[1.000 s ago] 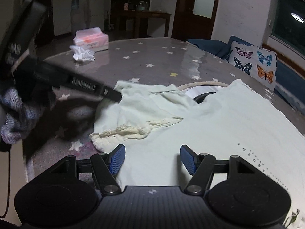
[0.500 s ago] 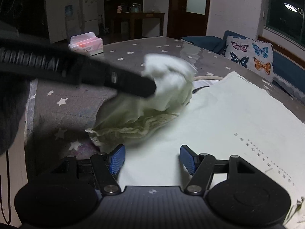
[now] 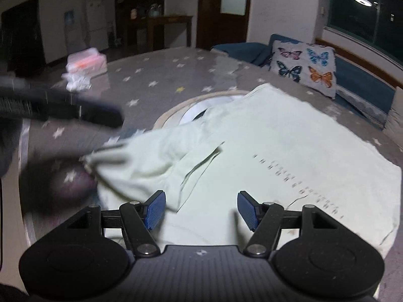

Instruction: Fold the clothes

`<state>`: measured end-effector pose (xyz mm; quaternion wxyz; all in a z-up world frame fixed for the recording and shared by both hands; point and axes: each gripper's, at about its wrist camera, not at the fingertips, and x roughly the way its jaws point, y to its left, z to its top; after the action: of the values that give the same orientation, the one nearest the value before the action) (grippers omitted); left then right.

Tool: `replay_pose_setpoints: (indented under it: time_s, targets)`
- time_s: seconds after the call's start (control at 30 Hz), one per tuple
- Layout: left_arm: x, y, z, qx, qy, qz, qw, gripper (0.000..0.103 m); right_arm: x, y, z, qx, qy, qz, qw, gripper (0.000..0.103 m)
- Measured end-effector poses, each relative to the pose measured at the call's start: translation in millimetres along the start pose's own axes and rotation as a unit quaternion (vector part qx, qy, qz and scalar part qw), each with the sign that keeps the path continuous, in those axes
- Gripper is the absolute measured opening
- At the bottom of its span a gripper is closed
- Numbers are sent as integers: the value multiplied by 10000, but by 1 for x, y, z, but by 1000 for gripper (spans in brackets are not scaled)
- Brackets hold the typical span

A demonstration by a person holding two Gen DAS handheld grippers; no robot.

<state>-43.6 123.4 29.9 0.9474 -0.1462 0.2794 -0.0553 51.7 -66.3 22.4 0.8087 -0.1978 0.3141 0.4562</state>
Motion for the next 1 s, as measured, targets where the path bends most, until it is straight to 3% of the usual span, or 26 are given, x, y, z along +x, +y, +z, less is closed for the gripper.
replay_pose_setpoints:
  time_s: [0.17,0.53,1.0]
  targets:
    - [19,2,-21,279,561,419,9972,17,3,-8,21,269,-229,181,9992,59]
    - [14,10,-23,26,540,441,9976,19,66,-5,56,343,-25,521,9980,42]
    - [13,8,-25,-69,525,514,9973,19,107,4,70,309,221,606,9974,42]
